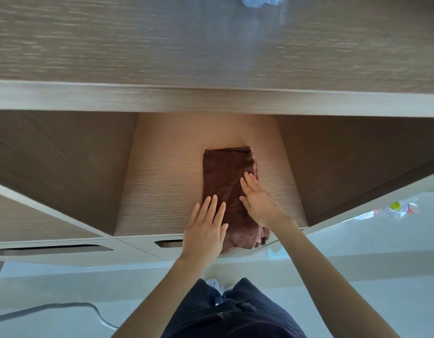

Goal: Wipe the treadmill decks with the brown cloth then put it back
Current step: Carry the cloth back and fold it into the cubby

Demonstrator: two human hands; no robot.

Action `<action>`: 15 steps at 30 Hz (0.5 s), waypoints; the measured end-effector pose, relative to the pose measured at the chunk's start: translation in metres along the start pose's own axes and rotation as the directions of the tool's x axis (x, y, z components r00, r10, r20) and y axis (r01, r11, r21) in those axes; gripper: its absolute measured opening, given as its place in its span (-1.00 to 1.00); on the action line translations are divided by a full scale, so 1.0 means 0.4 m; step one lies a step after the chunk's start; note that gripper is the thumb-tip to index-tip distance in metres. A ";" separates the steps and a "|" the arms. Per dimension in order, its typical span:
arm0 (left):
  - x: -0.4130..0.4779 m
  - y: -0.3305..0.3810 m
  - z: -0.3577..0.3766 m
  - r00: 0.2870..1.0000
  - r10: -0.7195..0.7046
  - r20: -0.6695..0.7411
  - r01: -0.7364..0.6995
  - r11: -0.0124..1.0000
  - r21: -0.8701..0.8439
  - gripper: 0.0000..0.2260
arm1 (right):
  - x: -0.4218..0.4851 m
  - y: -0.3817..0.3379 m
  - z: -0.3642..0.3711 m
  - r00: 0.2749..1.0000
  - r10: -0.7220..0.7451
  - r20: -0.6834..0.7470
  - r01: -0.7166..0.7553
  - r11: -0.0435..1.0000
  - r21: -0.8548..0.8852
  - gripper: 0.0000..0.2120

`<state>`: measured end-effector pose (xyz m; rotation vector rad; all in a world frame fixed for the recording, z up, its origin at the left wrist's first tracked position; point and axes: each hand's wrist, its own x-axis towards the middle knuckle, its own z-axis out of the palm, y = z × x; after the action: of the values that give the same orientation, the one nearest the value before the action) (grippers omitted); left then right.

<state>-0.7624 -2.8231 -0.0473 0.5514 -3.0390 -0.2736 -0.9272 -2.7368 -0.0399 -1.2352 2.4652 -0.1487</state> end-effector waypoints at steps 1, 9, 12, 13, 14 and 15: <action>0.005 -0.003 0.006 1.000 -0.008 0.023 0.008 1.000 0.007 -0.56 | 0.000 0.000 -0.009 1.000 -0.006 0.000 0.006 1.000 0.014 -0.48; 0.068 -0.039 0.027 0.999 0.003 0.052 -0.005 0.999 0.046 -0.58 | -0.098 -0.002 0.007 1.000 0.002 -0.015 -0.002 1.000 0.002 -0.45; 0.090 -0.049 0.030 0.998 -0.011 0.055 0.009 0.999 0.037 -0.58 | -0.058 0.010 0.007 1.000 0.018 0.017 -0.017 0.996 -0.092 -0.45; 0.104 -0.053 0.029 0.998 -0.021 0.061 0.019 0.999 0.032 -0.58 | -0.038 0.014 0.005 1.000 0.014 0.016 -0.013 0.995 -0.104 -0.45; 0.121 -0.059 0.027 0.997 -0.026 0.067 0.024 0.999 0.031 -0.58 | -0.016 0.019 0.002 1.000 0.012 0.015 -0.011 0.995 -0.102 -0.45; 0.144 -0.065 0.025 0.997 -0.030 0.075 0.028 0.999 0.031 -0.58 | 0.008 0.025 -0.001 1.000 0.011 0.015 -0.010 0.995 -0.098 -0.46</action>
<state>-0.8079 -2.8656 -0.0611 0.6009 -3.1151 -0.2559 -0.9368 -2.7332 -0.0429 -1.2579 2.4910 -0.0156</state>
